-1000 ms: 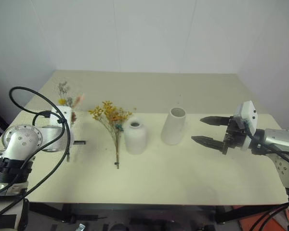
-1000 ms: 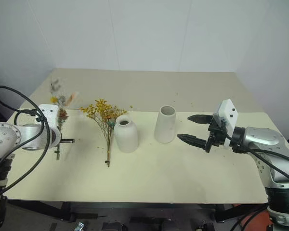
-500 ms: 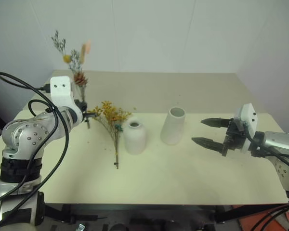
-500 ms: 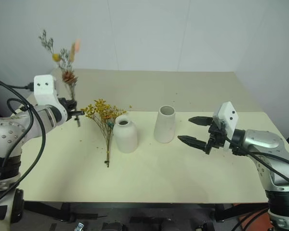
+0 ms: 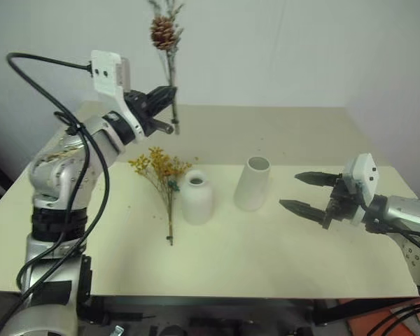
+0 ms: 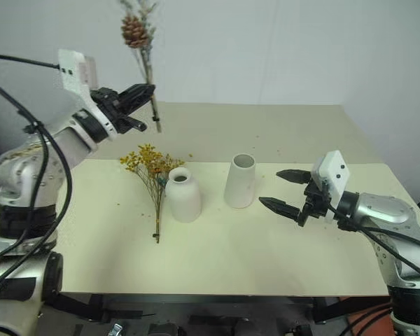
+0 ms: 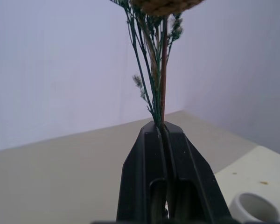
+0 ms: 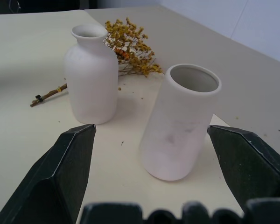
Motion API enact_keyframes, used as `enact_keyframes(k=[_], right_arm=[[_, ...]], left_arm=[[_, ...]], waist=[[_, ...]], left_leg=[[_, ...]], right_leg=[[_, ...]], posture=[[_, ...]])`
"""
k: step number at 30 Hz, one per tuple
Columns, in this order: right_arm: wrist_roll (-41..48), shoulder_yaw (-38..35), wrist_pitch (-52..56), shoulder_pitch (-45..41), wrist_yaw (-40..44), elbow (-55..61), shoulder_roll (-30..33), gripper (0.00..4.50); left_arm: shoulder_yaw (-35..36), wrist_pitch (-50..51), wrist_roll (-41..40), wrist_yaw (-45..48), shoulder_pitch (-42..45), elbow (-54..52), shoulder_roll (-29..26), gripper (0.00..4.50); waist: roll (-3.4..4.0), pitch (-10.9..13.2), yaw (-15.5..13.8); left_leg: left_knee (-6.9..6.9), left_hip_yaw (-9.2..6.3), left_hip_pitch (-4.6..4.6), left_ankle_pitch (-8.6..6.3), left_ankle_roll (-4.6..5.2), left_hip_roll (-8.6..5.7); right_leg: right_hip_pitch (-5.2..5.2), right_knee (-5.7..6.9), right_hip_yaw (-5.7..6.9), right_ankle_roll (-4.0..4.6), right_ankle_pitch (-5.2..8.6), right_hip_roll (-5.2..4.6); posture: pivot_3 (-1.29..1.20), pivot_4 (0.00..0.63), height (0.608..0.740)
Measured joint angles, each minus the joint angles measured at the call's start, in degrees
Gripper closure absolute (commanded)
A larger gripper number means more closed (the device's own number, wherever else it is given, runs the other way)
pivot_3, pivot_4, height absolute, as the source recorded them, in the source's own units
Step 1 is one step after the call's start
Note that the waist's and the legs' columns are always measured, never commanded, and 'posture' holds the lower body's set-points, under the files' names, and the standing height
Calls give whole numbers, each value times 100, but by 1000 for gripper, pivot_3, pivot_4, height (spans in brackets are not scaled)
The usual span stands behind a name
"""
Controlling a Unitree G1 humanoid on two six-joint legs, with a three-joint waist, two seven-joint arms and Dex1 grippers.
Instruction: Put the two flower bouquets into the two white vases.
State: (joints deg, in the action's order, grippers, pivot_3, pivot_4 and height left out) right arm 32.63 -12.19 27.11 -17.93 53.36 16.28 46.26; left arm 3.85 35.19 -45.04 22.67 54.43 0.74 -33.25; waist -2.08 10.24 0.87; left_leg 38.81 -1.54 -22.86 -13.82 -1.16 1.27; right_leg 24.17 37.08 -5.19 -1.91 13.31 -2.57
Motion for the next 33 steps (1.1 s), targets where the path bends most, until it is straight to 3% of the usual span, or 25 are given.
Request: enact_keyframes(k=[14, 33], right_arm=[[-92, 247, 9, -518, -375, -237, -427, 0], [-28, 225, 221, -721, -992, -198, -592, 0]], left_arm=[[-448, -1608, 1263, 2154, 582, 1883, 1577, 4476], [-403, -2875, 2263, 2255, 857, 3440, 3073, 4476]], waist=[[-1, 1, 15], [-1, 1, 10]], left_leg=[[3, 0, -8, -2, 5, -1], [3, 1, -7, -5, 11, -5]], right_leg=[[6, -3, -2, -4, -1, 0], [4, -4, -9, -8, -1, 0]], posture=[[0, 150, 740], [0, 150, 740]])
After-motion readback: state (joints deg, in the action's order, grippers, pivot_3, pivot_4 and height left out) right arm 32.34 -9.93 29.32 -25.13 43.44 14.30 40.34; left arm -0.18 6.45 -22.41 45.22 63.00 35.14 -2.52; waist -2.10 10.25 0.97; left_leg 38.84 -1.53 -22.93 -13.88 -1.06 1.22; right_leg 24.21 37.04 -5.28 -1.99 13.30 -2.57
